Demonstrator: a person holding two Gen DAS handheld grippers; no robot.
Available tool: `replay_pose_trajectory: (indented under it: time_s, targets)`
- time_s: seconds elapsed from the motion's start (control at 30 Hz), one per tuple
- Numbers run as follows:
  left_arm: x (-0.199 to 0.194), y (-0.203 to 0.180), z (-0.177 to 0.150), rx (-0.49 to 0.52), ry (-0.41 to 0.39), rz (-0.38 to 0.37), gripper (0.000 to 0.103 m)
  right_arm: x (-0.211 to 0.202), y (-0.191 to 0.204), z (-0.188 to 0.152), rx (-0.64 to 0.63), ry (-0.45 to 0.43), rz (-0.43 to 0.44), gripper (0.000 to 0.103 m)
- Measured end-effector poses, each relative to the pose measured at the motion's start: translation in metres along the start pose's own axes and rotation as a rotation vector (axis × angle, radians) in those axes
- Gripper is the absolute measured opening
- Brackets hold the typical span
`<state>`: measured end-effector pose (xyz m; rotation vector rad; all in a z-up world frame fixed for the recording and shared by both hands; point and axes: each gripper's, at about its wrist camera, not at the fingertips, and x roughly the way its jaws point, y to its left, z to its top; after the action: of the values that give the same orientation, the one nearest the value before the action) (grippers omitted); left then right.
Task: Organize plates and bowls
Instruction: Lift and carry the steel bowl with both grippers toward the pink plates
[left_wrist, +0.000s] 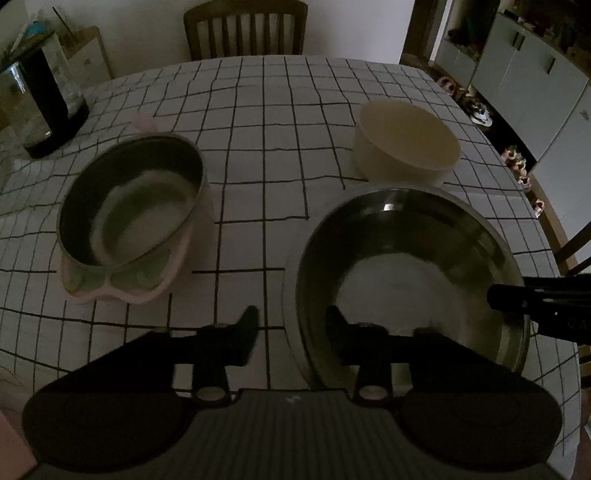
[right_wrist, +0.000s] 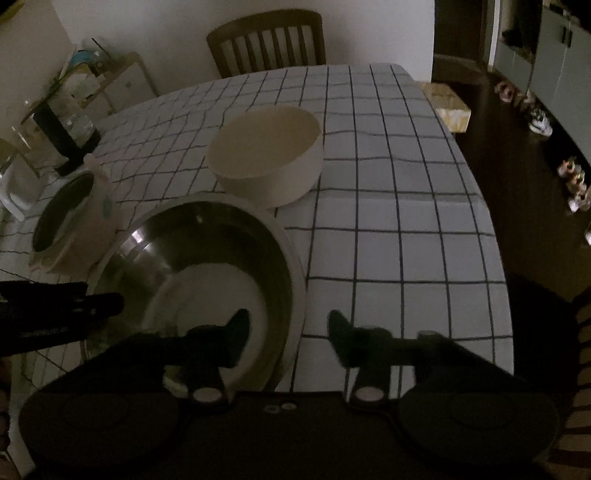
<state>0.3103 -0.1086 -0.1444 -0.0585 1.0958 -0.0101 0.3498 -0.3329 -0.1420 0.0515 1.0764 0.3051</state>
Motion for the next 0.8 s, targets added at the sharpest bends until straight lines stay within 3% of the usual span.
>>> replay_pose_trajectory:
  time_s: [0.2,0.3,0.8]
  targets:
    - [0.000,-0.002,0.001,0.005,0.007,-0.006,0.018,0.000,-0.006,0.002,0.048,0.034,0.032,0.022]
    - [-0.001,-0.005,0.000,0.017,0.006,0.003,0.016,-0.001,-0.005,0.001,0.050,0.036,0.031,0.014]
    - [-0.049,-0.003,-0.028,0.033,0.002,-0.013,0.016,-0.037,0.005,-0.022,0.026,0.049,0.066,0.013]
